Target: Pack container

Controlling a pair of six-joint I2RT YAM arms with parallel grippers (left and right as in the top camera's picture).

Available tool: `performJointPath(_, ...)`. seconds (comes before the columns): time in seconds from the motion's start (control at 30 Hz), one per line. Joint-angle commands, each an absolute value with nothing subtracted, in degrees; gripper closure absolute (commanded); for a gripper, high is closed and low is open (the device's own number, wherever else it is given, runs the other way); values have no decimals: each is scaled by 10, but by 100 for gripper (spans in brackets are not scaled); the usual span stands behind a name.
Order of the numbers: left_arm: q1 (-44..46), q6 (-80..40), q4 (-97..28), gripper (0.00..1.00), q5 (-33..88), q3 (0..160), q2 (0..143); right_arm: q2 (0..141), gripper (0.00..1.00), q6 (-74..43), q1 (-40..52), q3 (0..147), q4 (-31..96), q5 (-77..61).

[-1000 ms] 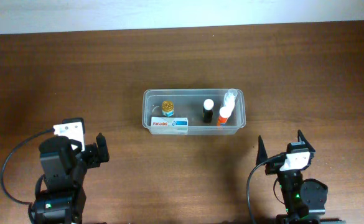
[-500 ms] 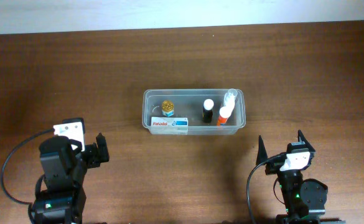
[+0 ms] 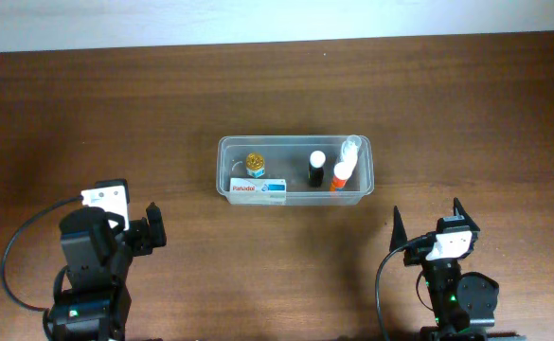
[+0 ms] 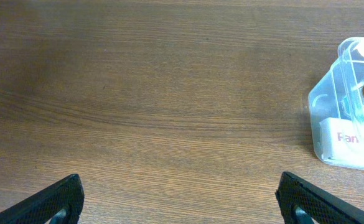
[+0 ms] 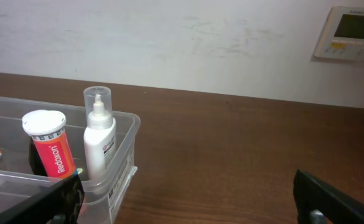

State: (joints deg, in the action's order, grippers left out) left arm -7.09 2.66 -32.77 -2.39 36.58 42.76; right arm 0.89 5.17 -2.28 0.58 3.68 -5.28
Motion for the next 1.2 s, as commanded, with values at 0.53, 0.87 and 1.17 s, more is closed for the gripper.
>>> performJointPath(0.53,-70,38,-326,0,-31,267,313,4,2,58,-28,3,41,-52)
performJointPath(0.87,-69,37,-208,1,-10,140,188,4,2,58,-28,3,41,-52)
performJointPath(1.17,-69,37,-32,1,49,75,151,4,2,58,-28,3,41,-52)
